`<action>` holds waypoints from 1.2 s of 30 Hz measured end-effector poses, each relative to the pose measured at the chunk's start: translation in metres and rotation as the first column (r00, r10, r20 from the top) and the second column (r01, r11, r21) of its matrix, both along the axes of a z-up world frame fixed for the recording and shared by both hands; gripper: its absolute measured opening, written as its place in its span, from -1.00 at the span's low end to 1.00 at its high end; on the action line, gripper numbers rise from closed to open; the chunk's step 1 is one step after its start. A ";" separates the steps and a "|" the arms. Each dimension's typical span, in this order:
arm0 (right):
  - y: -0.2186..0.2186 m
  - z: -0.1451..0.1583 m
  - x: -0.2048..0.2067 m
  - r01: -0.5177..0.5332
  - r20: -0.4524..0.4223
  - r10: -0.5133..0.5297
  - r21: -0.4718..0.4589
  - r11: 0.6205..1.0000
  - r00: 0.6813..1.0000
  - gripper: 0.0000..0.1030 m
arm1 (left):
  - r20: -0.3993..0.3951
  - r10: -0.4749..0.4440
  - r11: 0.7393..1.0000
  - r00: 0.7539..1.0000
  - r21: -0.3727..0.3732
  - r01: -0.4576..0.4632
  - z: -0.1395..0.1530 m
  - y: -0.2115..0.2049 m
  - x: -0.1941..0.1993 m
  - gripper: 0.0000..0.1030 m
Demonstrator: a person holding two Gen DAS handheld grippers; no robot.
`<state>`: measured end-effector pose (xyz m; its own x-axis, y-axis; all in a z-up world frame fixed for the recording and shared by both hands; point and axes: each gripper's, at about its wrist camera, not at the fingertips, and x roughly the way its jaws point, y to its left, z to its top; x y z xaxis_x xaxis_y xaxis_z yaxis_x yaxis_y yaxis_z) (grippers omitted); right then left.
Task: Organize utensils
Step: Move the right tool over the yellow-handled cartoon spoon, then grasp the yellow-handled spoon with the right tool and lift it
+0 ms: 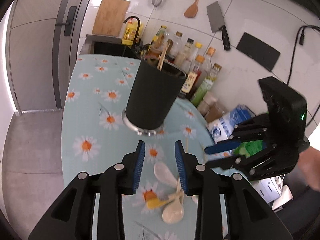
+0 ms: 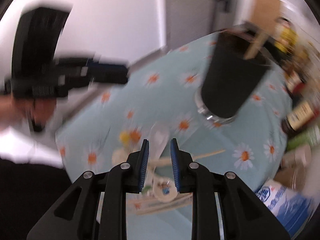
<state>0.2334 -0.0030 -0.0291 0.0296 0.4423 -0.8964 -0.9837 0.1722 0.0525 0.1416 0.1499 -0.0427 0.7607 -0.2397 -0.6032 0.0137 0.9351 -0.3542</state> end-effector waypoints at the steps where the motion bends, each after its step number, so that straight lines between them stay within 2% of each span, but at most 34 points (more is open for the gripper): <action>1: 0.003 -0.006 -0.006 -0.037 0.014 0.037 -0.032 0.999 0.999 -0.54 | -0.007 -0.001 1.000 1.000 -0.006 0.001 -0.003 0.000 -0.006 -0.42; 3: 0.008 -0.020 -0.017 -0.119 0.027 0.123 -0.110 0.987 0.992 -0.54 | -0.019 -0.002 1.000 1.000 -0.012 0.002 -0.009 0.000 -0.014 -0.42; 7: 0.014 -0.048 -0.032 -0.252 0.004 0.261 -0.240 0.937 0.965 -0.54 | -0.045 -0.006 1.000 0.999 -0.015 0.005 -0.022 -0.002 -0.031 -0.42; 16: 0.035 -0.082 -0.041 -0.362 -0.011 0.393 -0.413 0.836 0.919 -0.54 | -0.082 0.027 0.997 0.996 -0.068 -0.033 -0.049 0.003 -0.062 -0.42; 24: 0.055 -0.095 -0.048 -0.406 -0.018 0.451 -0.469 0.785 0.892 -0.57 | -0.098 0.068 0.992 0.993 -0.099 -0.077 -0.061 0.009 -0.078 -0.42; 27: 0.061 -0.097 -0.049 -0.412 -0.002 0.470 -0.485 0.771 0.882 -0.71 | -0.099 0.075 0.988 0.992 -0.124 -0.087 -0.063 0.011 -0.080 -0.42; 29: 0.062 -0.097 -0.052 -0.416 0.004 0.479 -0.490 0.766 0.878 -0.78 | -0.100 0.078 0.988 0.992 -0.123 -0.090 -0.064 0.012 -0.081 -0.42; 36: 0.070 -0.099 -0.057 -0.415 0.021 0.488 -0.494 0.764 0.873 -0.78 | -0.100 0.073 0.988 0.992 -0.127 -0.086 -0.065 0.010 -0.081 -0.42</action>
<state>0.1764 0.0670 -0.1279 0.0724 -0.0260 -0.9970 -0.9434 -0.3263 -0.0600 0.0610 0.1603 -0.1072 0.7211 -0.2622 -0.6413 -0.0984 0.8775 -0.4694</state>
